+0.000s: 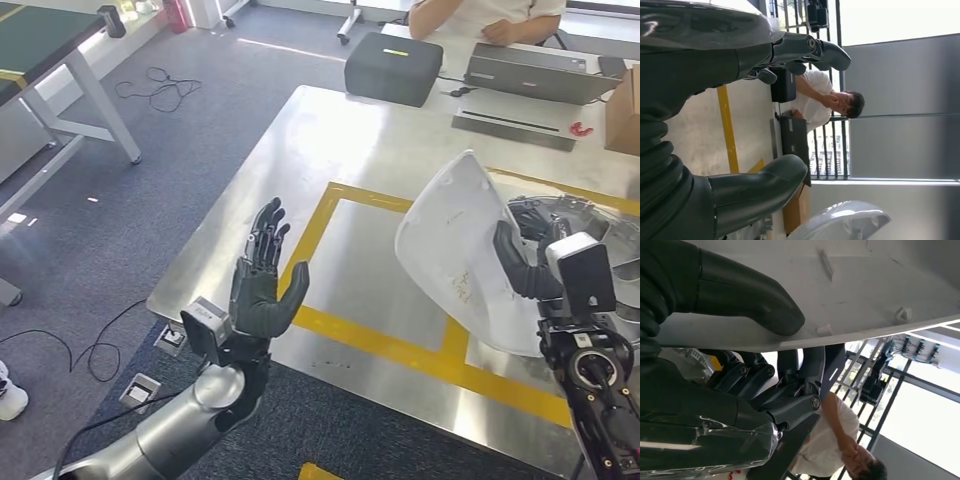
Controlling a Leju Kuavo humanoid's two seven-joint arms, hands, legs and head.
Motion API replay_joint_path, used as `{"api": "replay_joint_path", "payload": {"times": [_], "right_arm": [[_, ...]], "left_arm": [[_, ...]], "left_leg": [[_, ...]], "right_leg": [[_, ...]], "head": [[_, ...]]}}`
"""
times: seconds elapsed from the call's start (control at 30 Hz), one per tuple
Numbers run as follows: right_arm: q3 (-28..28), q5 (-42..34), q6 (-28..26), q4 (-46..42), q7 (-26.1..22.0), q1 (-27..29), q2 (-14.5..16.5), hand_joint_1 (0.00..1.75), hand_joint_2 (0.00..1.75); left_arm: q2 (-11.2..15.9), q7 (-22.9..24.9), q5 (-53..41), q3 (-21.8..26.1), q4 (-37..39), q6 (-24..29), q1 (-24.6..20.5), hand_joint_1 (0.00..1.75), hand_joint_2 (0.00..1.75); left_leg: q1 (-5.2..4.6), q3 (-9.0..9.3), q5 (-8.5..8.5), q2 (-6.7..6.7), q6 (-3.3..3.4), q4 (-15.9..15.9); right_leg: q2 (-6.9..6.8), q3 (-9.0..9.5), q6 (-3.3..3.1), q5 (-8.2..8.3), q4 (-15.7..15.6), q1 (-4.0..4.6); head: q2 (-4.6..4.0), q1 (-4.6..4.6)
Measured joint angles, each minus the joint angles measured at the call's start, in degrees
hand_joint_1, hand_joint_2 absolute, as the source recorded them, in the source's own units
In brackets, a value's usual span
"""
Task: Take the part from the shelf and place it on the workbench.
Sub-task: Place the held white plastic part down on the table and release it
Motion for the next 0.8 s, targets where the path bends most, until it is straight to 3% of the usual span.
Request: {"api": "replay_joint_path", "payload": {"times": [0.17, 0.37, 0.6, 0.73, 0.8], "right_arm": [[0.71, 1.22, 1.56, 8.27, -0.77, -3.32, 2.5, 1.75, 1.75], [4.22, 5.83, 1.26, 22.07, -1.22, -10.33, 8.86, 1.75, 1.75], [6.97, 8.55, 0.56, 33.32, -1.45, -14.31, 14.37, 1.75, 1.75], [8.57, 9.98, 0.21, 37.74, -1.27, -15.17, 17.4, 0.0, 0.0], [9.12, 10.08, 0.25, 39.4, -1.35, -15.63, 18.71, 0.0, 0.0]], "left_arm": [[-0.4, -0.53, 0.74, -0.22, 0.48, -0.61, -0.63, 0.0, 1.75], [-1.45, -1.97, 1.73, -0.87, 1.45, -2.28, -2.31, 0.0, 1.75], [-2.59, -2.58, 2.29, -1.27, 2.94, -3.49, -3.5, 0.0, 1.75], [-3.21, -3.23, 2.63, -1.49, 4.15, -3.65, -4.37, 0.0, 1.75], [-3.45, -3.61, 2.76, -1.63, 4.71, -3.6, -4.59, 0.0, 1.75]], "left_leg": [[-0.01, -0.02, 0.01, 0.0, 0.01, 0.0], [-0.01, 0.01, 0.01, -0.02, 0.01, 0.01], [-0.01, 0.01, 0.02, -0.02, -0.01, 0.01], [-0.01, 0.01, 0.02, -0.01, -0.01, 0.01], [-0.01, 0.01, 0.02, -0.01, -0.01, 0.01]], "right_leg": [[0.01, 0.0, 0.0, 0.01, -0.04, -0.02], [-0.01, 0.0, 0.0, 0.01, -0.05, -0.01], [0.0, 0.0, 0.0, 0.01, -0.06, 0.01], [0.0, 0.0, 0.0, 0.01, -0.07, 0.0], [0.0, 0.0, 0.0, 0.01, -0.08, 0.0]], "head": [[0.0, 0.01], [0.0, 0.0], [0.0, -0.01], [0.0, 0.01], [0.0, 0.01]]}}
